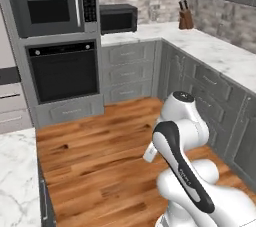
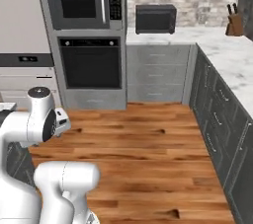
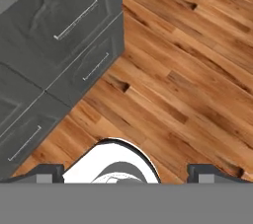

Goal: Pick up the metallic utensils from the counter and place them in the open drawer. Make sure not to pick up any wooden utensils.

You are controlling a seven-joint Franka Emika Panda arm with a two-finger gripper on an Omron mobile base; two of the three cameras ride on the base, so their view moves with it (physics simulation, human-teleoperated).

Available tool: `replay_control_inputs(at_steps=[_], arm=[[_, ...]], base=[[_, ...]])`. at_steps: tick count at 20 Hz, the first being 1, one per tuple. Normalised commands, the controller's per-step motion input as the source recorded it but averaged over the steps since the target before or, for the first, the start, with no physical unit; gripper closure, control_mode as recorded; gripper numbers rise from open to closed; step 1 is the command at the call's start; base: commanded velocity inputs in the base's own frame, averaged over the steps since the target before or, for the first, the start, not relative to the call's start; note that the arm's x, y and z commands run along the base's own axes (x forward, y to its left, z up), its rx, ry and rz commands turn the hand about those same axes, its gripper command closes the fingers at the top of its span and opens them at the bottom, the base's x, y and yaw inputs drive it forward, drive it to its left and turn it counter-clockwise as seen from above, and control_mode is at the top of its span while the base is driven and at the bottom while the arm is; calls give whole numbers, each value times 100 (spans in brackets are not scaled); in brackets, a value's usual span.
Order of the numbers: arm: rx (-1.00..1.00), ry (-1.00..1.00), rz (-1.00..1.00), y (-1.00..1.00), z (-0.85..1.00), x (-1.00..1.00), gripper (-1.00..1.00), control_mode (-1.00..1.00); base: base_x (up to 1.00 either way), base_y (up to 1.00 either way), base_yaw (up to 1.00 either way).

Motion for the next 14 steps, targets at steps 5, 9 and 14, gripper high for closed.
replay_control_inputs(at_steps=[5, 9, 14], arm=[[0, 0, 0, 0, 0, 0, -100, 100], [0, 0, 0, 0, 0, 0, -100, 100], [0, 0, 0, 0, 0, 0, -100, 100]], base=[[100, 28, 7], [100, 24, 9], [100, 23, 11]])
